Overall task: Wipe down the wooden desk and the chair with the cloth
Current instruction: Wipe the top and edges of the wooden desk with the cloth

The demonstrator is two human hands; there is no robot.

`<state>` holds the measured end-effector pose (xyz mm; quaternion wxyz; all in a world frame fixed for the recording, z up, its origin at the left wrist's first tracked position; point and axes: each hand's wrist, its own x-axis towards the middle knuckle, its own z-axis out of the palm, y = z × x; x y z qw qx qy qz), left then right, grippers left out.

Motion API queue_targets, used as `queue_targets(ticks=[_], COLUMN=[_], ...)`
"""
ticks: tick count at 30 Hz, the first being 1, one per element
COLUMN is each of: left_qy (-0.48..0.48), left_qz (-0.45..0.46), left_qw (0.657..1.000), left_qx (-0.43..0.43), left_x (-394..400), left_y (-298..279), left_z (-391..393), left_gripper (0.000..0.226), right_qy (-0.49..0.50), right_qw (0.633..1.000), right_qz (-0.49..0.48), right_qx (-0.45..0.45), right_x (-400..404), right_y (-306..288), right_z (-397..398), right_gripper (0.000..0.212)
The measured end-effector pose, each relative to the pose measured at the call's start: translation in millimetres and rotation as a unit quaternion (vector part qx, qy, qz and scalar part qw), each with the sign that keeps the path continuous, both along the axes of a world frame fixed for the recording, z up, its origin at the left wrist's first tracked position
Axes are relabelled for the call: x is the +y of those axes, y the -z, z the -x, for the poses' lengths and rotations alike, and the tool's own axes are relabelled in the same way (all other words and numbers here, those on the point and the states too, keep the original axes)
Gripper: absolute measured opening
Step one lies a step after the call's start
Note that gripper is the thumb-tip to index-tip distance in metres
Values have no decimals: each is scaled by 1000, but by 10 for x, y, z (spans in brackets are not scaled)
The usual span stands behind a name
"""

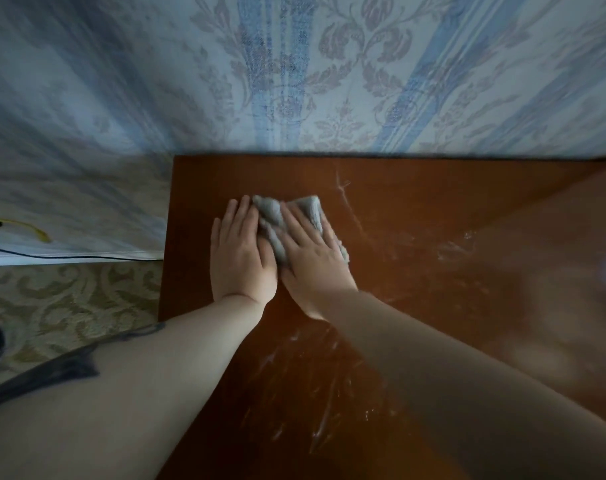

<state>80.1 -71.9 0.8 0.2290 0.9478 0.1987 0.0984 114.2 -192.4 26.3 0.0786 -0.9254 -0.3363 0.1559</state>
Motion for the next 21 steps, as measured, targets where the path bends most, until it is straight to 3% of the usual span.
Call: queue_targets(ticks=[2,4,8,9,12,15,18,21], left_qy=[1,0,1,2,-5,-1,-2,-5], left_qz=[3,-4,-15,-13,18,6,-3,-7], left_qw=[1000,1000,1000,1000,1000,1000,1000,1000], left_qx=[3,6,7,5,0,6,10,2], left_x=[-2,-16,-10,-4,3,-15,-23,-5], left_y=[3,9,23,20,-11,-6,17,21], left_z=[16,15,2,10,14,24,8,0], left_gripper=[62,59,58,59,64,60,56,56], right_qy=[-121,-138,108,130,-2,-132,-12,143], right_qw=[992,988,994,991,1000,989,998,989], right_qz=[15,61,17,12,17,61,55,-2], right_qx=[19,18,-10,-12,5,7,-11,-24], right_x=[-350,-577,-30,145,54,-492,-432,46], right_y=[-105,-88,-2,12,-32,-61,-13,37], right_z=[-68,-308,-295,-163,45,-297,-536,-172], right_gripper=[59,61,57,57,58,63,60,57])
